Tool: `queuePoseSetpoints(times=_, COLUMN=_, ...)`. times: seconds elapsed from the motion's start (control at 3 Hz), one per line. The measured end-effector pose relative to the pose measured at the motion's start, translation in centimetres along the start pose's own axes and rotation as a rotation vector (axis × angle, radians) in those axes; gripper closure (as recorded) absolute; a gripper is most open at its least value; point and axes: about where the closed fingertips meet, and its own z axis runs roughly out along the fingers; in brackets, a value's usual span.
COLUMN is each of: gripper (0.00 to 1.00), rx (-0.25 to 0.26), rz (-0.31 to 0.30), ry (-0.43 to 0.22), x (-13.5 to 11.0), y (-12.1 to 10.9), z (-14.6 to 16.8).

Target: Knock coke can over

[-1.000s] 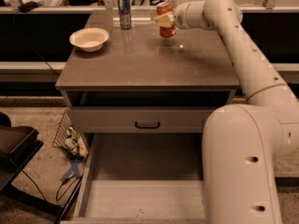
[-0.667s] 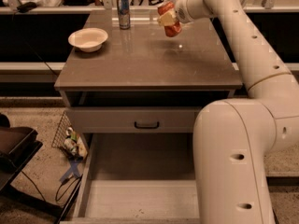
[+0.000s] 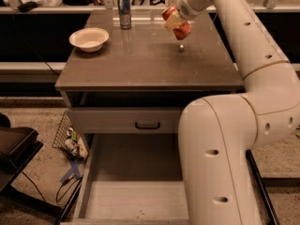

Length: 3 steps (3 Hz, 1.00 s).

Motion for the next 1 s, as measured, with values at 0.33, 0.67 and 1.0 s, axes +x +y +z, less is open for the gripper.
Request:
queuePoseSetpoints(times=0.33, gripper=1.0, rx=-0.011, rz=-0.074, ry=0.13, x=1.7, y=0.9, z=0.5)
queuePoseSetpoints(times=0.67, gripper=1.0, rx=-0.125, rz=-0.19, ry=0.342, x=5.8, y=4.7, z=3.9)
queuePoseSetpoints(times=1.0, gripper=1.0, rx=-0.152, rz=-0.207, ry=0.377, x=6.2, y=5.3, z=4.1)
